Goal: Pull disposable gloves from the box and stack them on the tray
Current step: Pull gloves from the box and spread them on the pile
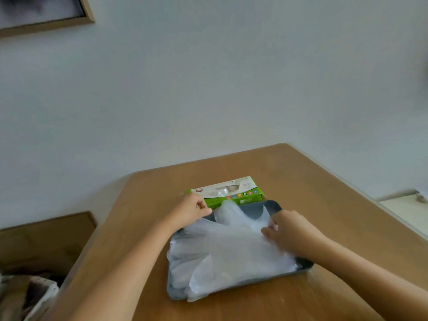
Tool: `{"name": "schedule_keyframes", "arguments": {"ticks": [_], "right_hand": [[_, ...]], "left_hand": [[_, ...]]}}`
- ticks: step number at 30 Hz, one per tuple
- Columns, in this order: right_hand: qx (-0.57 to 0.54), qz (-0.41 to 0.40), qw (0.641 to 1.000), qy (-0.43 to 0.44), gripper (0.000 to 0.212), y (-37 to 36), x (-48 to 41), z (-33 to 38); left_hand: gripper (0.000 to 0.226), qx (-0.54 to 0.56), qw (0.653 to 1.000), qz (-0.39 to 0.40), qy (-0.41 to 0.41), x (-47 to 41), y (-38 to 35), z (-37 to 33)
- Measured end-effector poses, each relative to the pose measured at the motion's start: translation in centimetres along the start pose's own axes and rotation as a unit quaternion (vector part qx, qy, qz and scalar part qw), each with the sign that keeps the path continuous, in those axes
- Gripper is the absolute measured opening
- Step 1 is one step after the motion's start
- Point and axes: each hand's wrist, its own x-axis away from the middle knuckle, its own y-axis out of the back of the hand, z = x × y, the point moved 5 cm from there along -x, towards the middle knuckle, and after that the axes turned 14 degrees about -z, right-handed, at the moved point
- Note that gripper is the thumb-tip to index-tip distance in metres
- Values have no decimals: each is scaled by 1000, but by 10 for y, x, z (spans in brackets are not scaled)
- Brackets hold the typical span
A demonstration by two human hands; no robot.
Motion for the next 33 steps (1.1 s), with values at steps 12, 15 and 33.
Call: {"name": "schedule_keyframes", "arguments": {"ticks": [12, 15, 33], "right_hand": [[32, -21, 999, -14, 39, -11, 2, -2], [35, -31, 999, -8, 38, -12, 2, -4], [91, 149, 956, 236, 75, -31, 21, 3]], "left_hand": [[38, -19, 989, -24, -143, 82, 1, -101], [56, -67, 985, 88, -136, 111, -36, -99], [82, -153, 965, 191, -99, 118, -38, -38]]}}
